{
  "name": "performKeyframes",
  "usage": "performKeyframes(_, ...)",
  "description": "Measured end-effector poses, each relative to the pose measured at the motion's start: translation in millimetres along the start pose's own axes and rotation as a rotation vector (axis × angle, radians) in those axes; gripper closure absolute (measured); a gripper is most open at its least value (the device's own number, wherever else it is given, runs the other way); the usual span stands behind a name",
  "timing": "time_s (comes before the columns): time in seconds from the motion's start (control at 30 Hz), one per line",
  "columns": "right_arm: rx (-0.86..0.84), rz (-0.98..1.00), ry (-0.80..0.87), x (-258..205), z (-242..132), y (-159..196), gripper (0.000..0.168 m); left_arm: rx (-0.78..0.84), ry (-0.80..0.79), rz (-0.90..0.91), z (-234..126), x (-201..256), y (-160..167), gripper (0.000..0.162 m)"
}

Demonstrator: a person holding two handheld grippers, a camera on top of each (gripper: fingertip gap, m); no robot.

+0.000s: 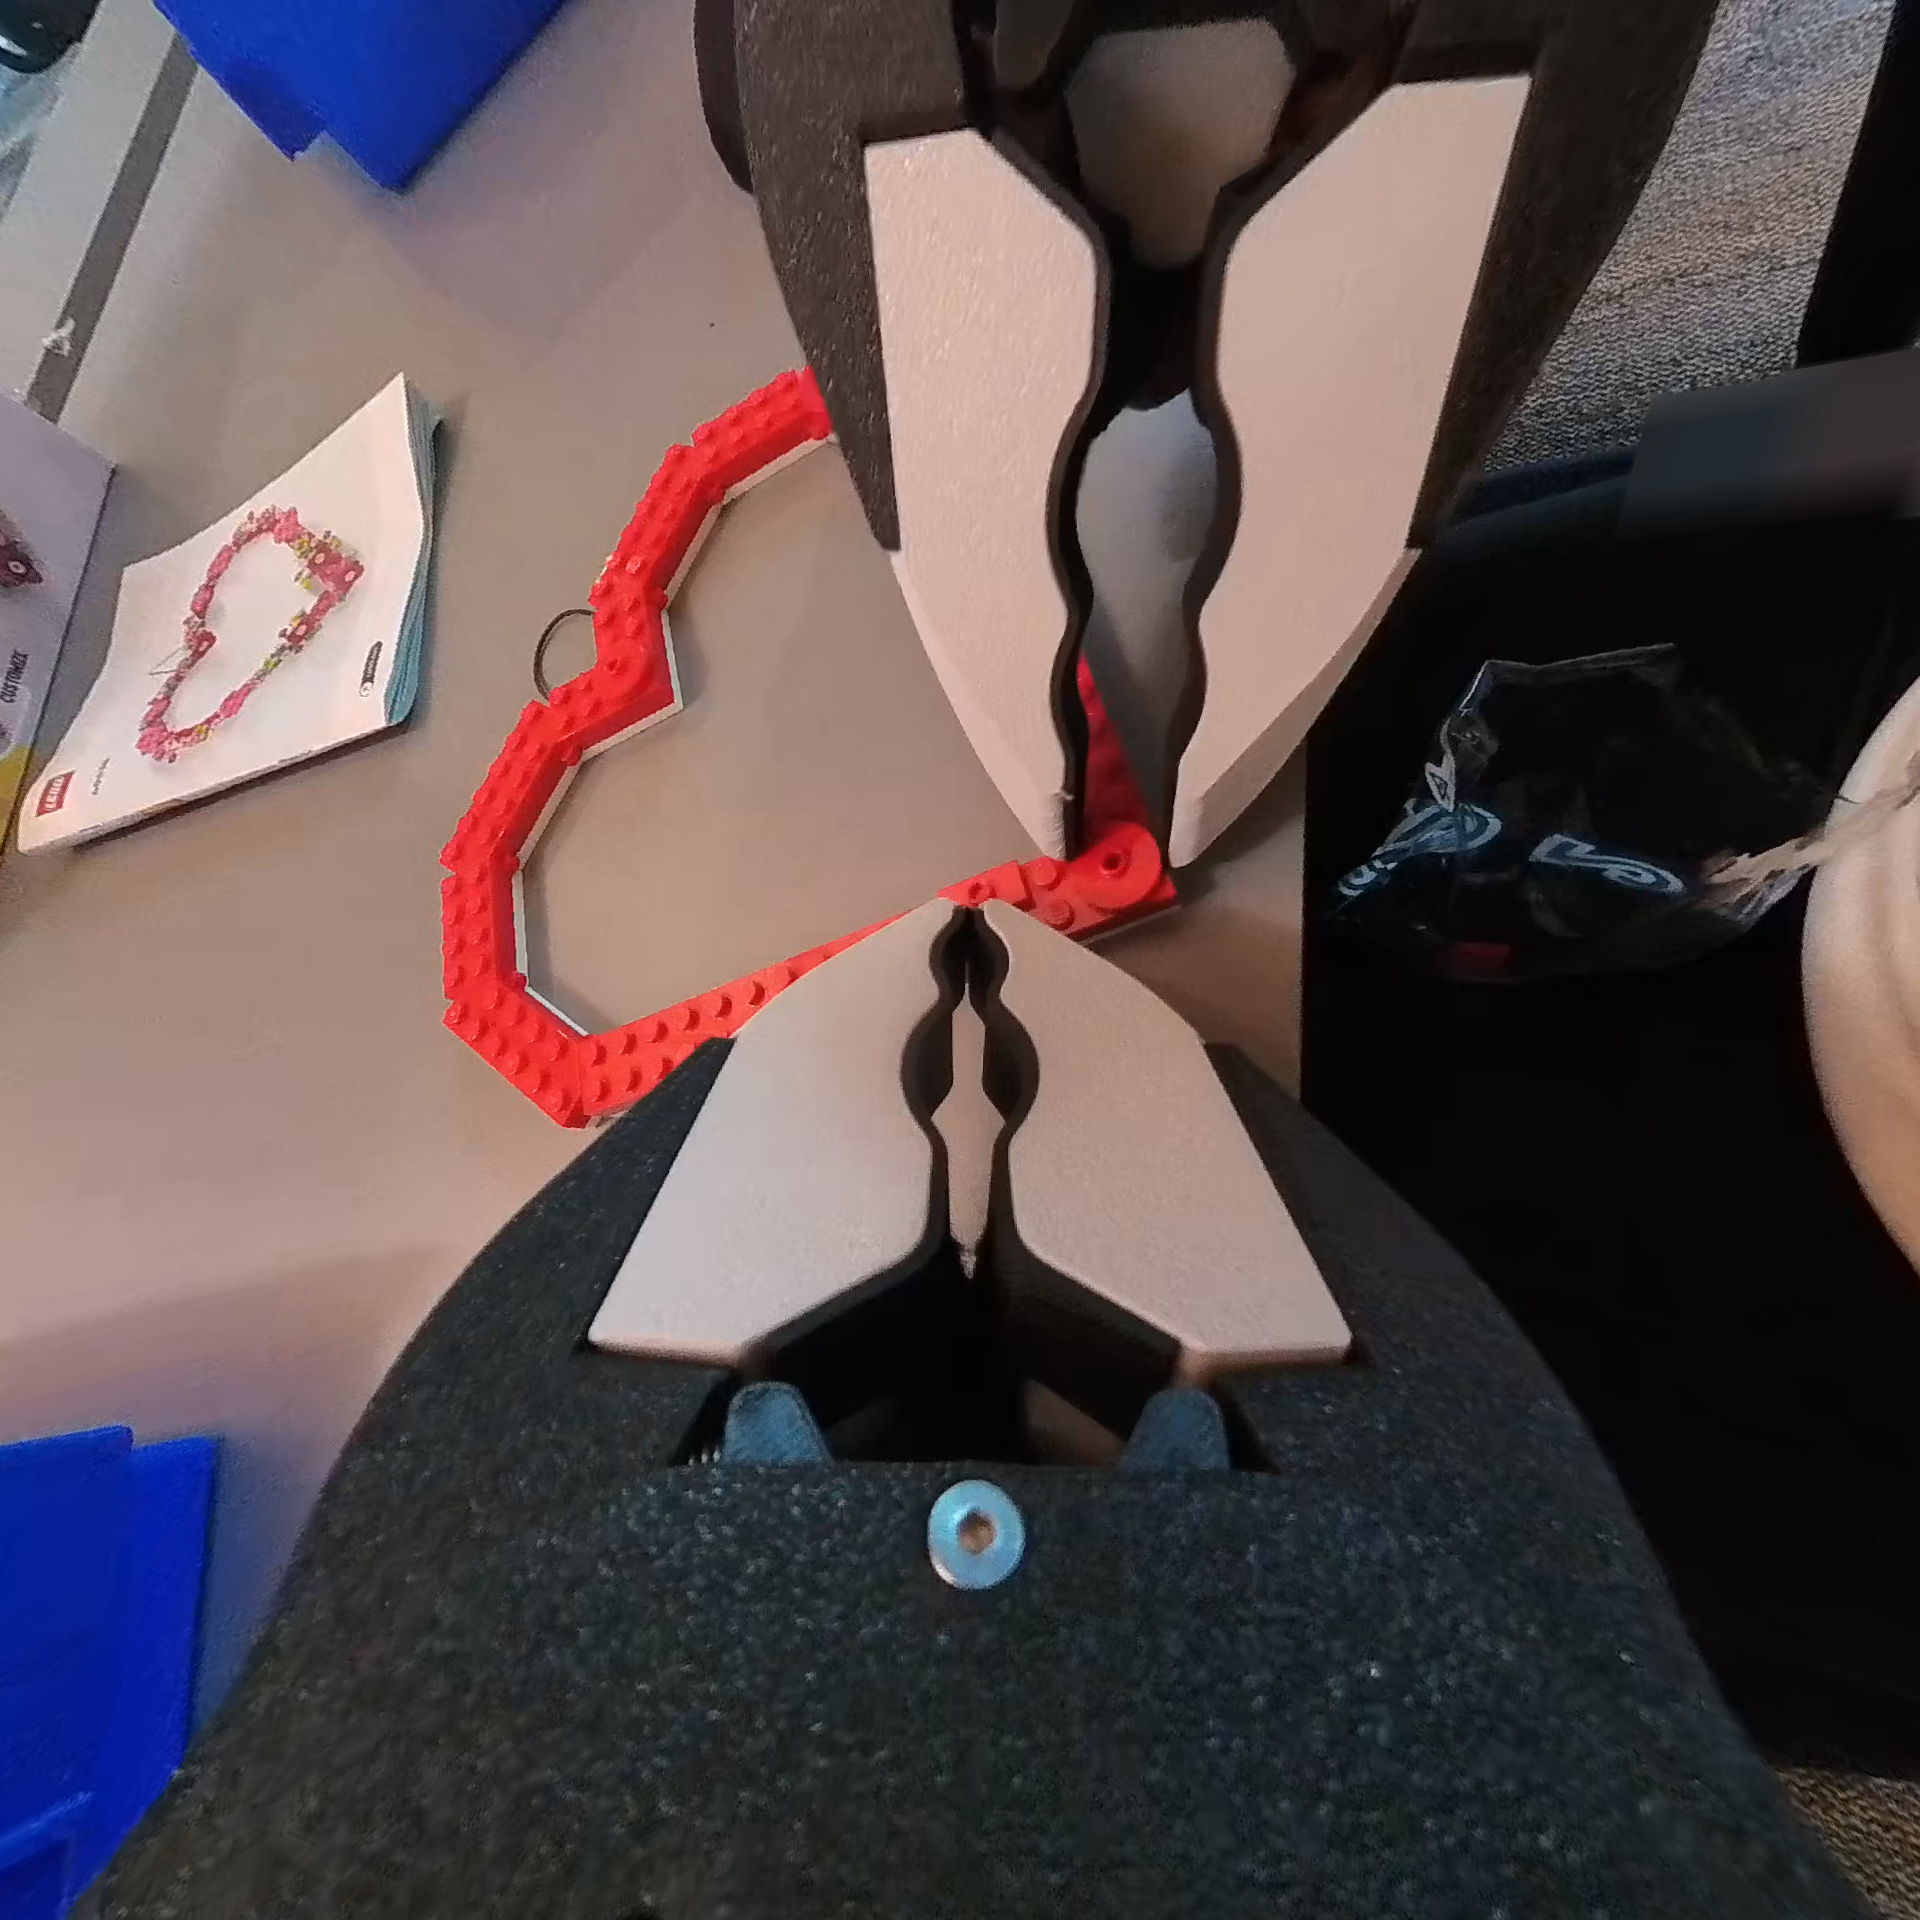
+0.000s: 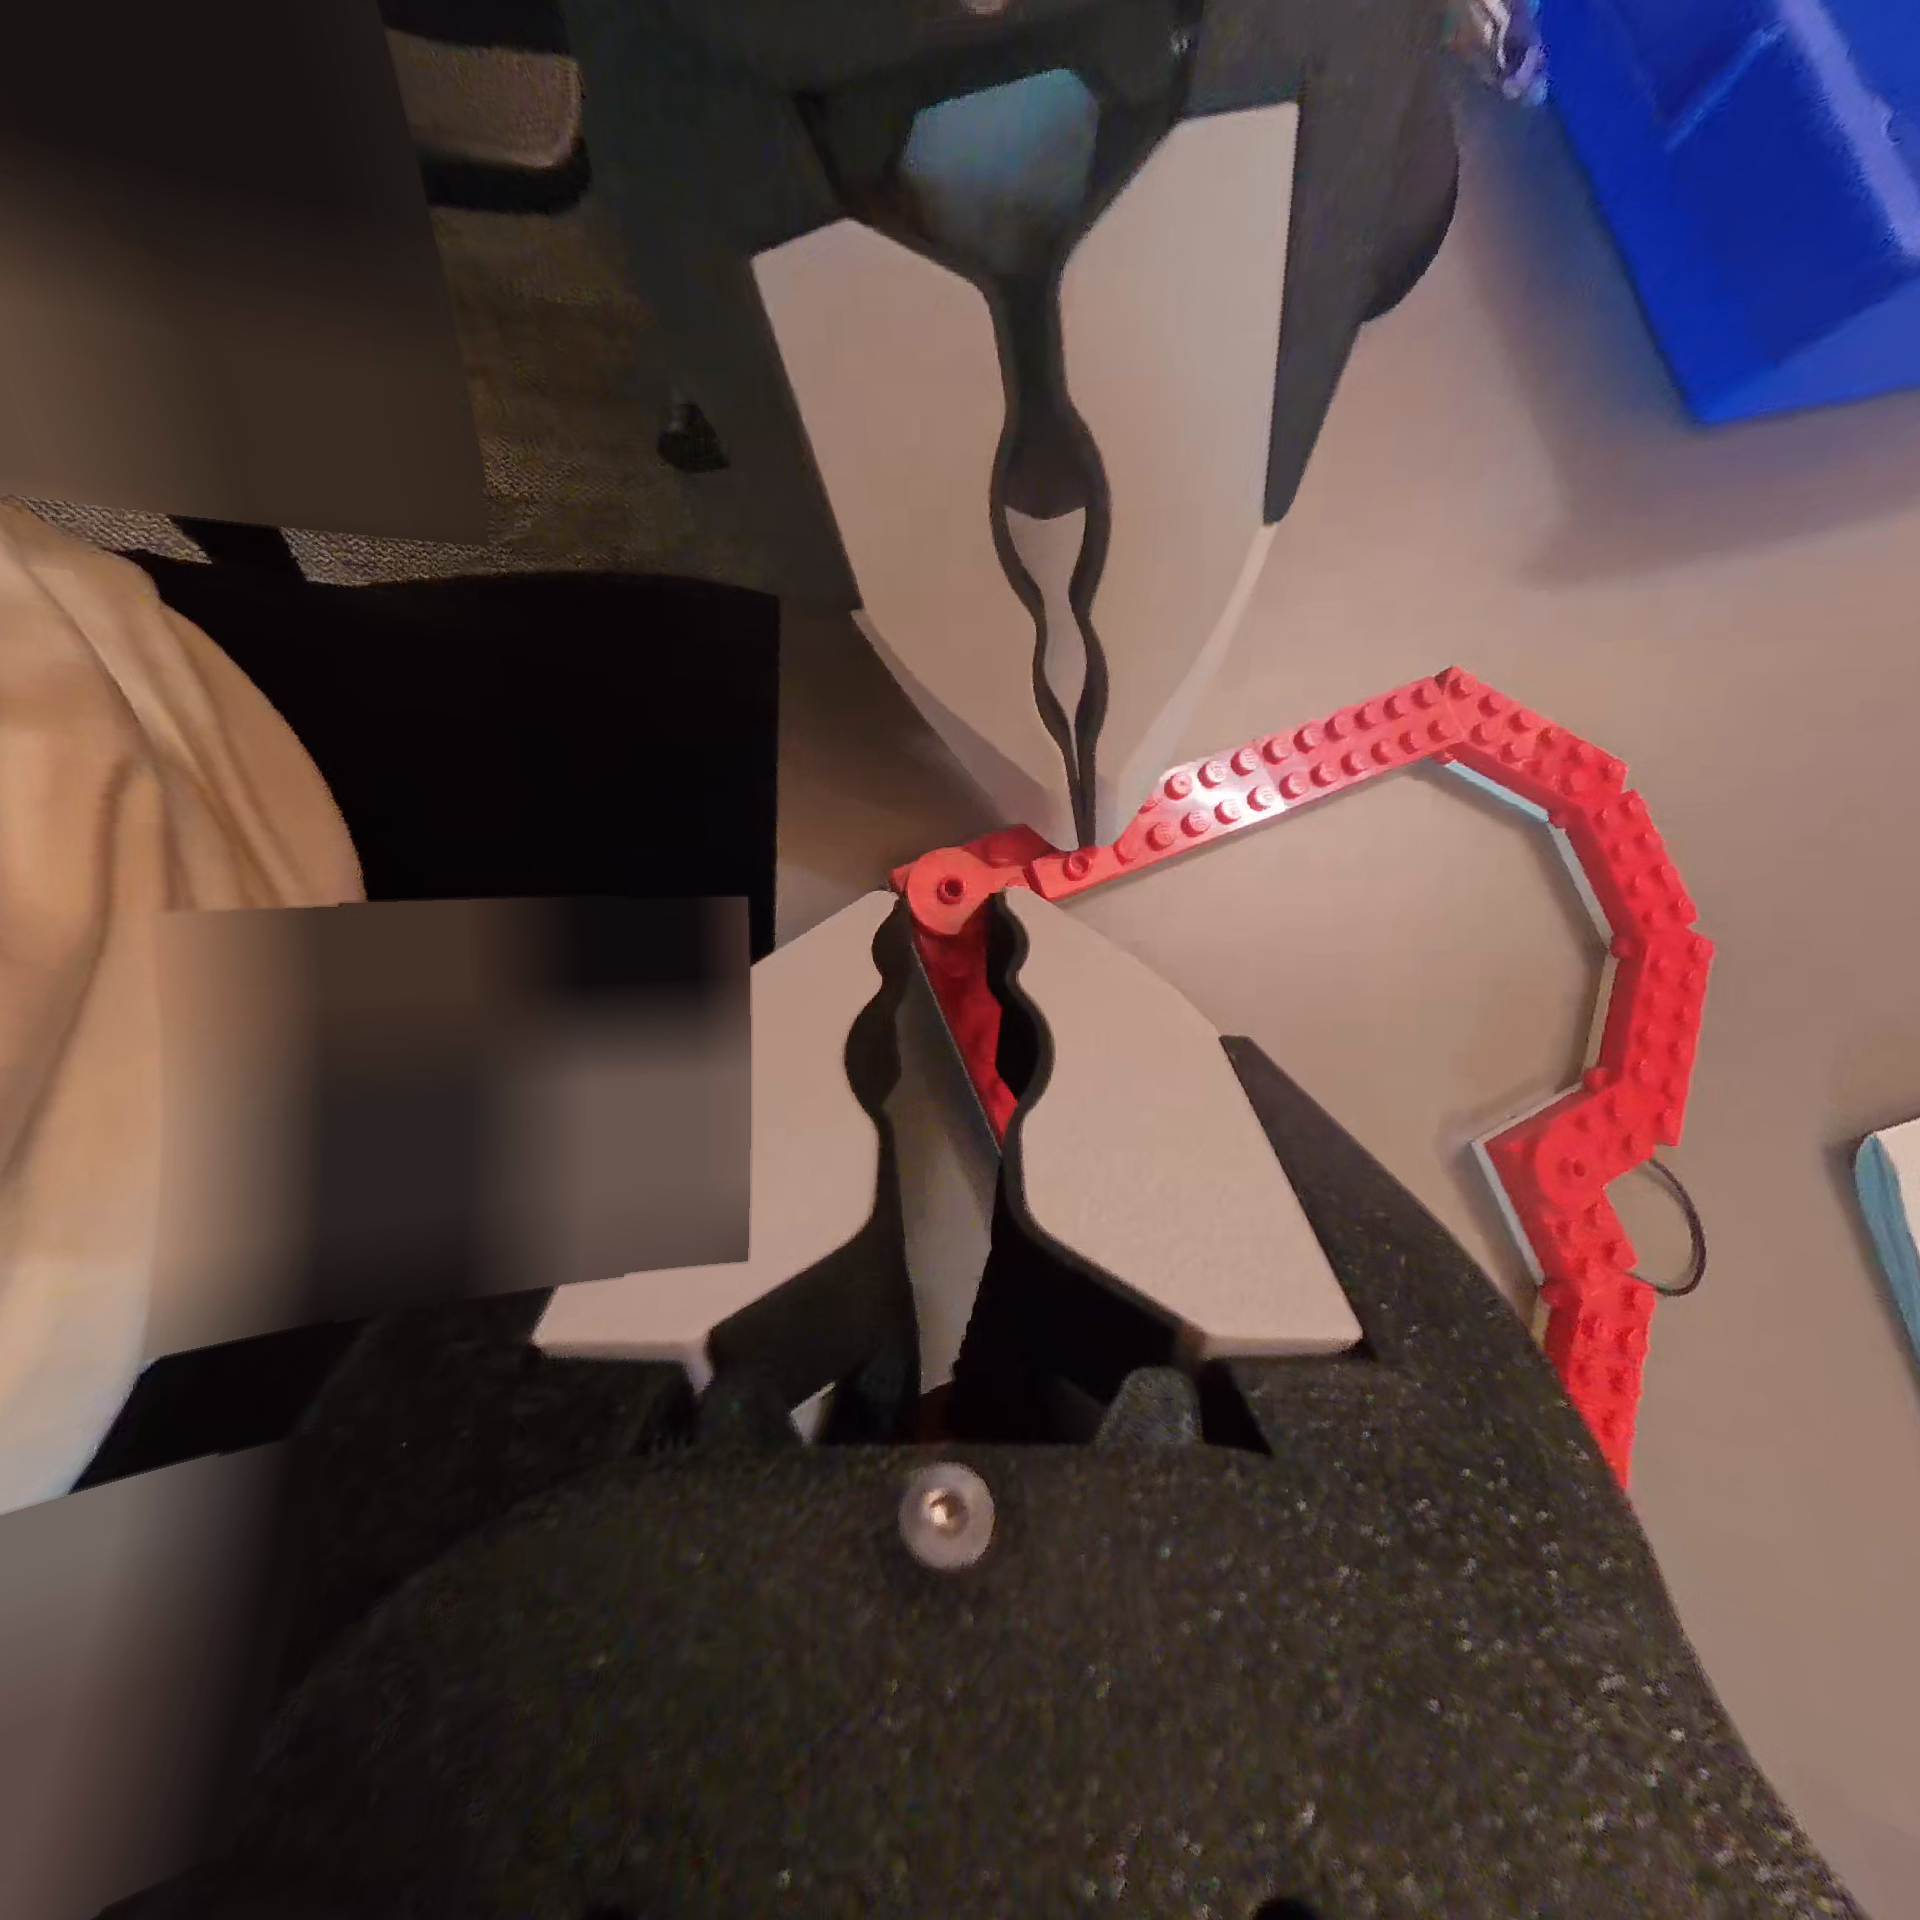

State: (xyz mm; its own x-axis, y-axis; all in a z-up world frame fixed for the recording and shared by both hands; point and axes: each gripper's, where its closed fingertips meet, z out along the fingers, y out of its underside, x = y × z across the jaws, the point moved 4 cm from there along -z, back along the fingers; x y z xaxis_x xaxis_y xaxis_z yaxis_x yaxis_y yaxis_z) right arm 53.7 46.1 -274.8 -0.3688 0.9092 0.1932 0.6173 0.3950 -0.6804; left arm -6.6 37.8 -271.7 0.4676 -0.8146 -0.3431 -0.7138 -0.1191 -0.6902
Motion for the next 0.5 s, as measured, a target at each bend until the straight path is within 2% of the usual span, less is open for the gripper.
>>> performKeyframes(0.3, 0.137, 0.127, 0.044, 8, 3, 6, 0.155, -0.013, -0.044, -0.011, 2, -4, 1, 0.162)
performKeyframes(0.5, 0.135, 0.208, 0.08, 11, 1, 6, 0.156, -0.023, -0.076, -0.017, 3, -7, 1, 0.162)
